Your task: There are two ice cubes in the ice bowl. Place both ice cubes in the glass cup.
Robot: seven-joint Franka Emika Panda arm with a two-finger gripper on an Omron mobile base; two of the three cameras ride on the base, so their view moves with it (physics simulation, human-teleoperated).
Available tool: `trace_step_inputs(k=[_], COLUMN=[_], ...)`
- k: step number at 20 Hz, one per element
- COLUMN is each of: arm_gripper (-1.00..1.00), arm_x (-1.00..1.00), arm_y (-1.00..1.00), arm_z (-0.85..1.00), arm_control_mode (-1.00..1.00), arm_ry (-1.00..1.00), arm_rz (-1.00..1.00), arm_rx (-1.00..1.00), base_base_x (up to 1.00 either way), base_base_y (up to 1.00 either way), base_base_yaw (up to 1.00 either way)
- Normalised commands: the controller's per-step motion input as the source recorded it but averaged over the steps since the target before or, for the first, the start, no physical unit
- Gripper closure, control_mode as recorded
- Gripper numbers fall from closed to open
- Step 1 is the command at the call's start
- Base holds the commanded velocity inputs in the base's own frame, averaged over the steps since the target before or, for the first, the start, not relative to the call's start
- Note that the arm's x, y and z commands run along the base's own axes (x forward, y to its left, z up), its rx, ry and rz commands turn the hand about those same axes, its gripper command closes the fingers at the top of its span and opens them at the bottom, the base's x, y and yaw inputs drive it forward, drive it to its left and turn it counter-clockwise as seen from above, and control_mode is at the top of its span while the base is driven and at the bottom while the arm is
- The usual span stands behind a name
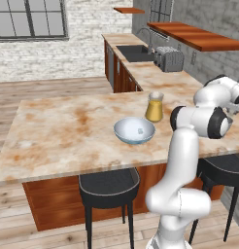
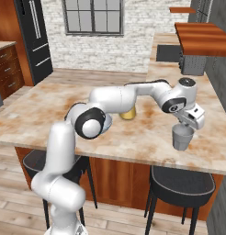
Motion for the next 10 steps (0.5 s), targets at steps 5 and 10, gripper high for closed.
trace_step_inputs(k=[5,10], arm_gripper=[1.0,1.0], arm_x=[0.26,0.02], arm_y=[-0.1,0.18], arm_z=[-0.17,-0.51], arm_control_mode=[-1.0,-1.0], arm_ry=[0.01,0.07], arm_rz=[0.0,0.0], arm_rx=[0.01,0.06], base_base_x=[0.0,0.0], base_base_y=[0.0,0.0], base_base_yaw=[0.0,0.0])
